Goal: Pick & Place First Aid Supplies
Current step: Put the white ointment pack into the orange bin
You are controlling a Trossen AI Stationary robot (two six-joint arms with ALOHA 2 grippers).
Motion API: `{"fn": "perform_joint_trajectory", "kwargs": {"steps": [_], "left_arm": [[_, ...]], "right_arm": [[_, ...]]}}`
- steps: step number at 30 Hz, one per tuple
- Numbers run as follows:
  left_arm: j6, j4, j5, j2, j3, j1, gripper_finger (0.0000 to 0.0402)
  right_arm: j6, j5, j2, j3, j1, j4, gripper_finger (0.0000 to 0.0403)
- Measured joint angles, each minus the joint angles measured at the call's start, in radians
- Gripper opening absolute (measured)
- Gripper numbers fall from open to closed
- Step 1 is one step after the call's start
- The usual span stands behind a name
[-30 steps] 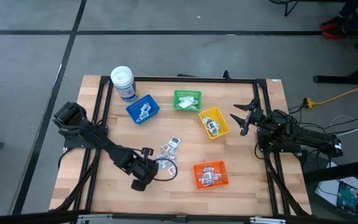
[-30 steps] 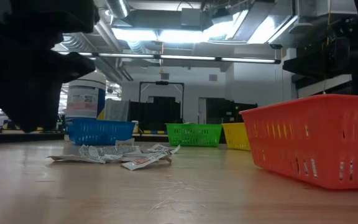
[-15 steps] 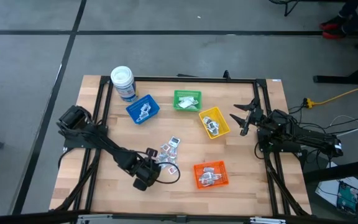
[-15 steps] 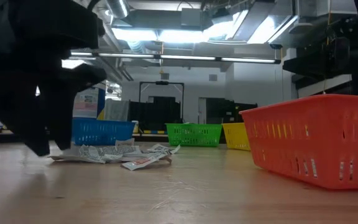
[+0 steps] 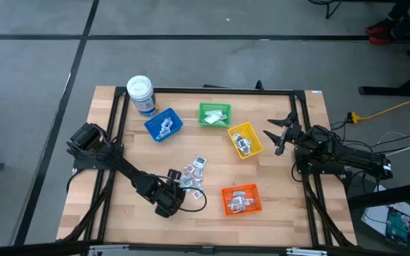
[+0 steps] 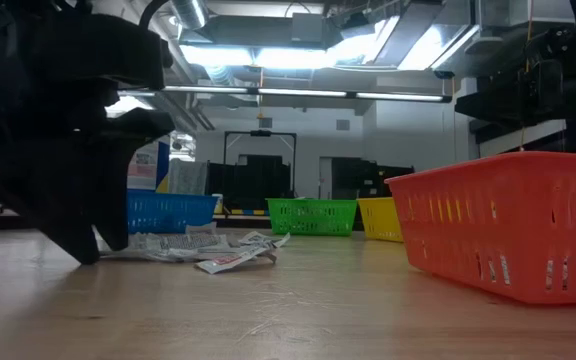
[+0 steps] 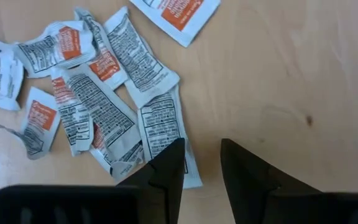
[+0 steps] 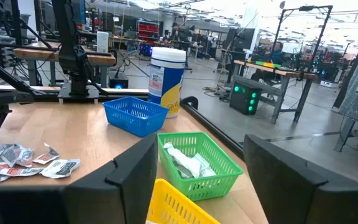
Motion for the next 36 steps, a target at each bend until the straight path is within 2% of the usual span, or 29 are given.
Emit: {"fn": "perform_joint_trajectory", "kwargs": {"steps": [8, 13, 19, 25, 31, 33, 36], "left_arm": [[-0.006, -0.019, -0.085, 0.001, -0.004, 0.015, 0.0098], [-0.018, -0.021, -0.080, 0.017, 0.000, 0.032, 0.0097], [-0.067, -0.028, -0.051, 0.044, 0.002, 0.047, 0.0088], [-0.105, -0.031, -0.011, 0.044, 0.005, 0.046, 0.0015], [-0.147, -0.063, 0.014, 0.037, 0.046, 0.040, 0.0002], [-0.161, -0.069, 0.048, 0.027, 0.054, 0.038, 0.0002], [-0.182, -0.061, 0.164, -0.005, 0.066, 0.033, 0.0002]], "right_arm": [[0.000, 0.000, 0.000, 0.000, 0.000, 0.000, 0.0236], [0.000, 0.000, 0.000, 0.000, 0.000, 0.000, 0.0236], [0.000, 0.000, 0.000, 0.000, 0.000, 0.000, 0.0236], [0.000, 0.000, 0.000, 0.000, 0.000, 0.000, 0.0236], [0.000, 0.000, 0.000, 0.000, 0.000, 0.000, 0.0236], [0.000, 0.000, 0.000, 0.000, 0.000, 0.000, 0.0236], [0.000, 0.000, 0.000, 0.000, 0.000, 0.000, 0.0236]]}}
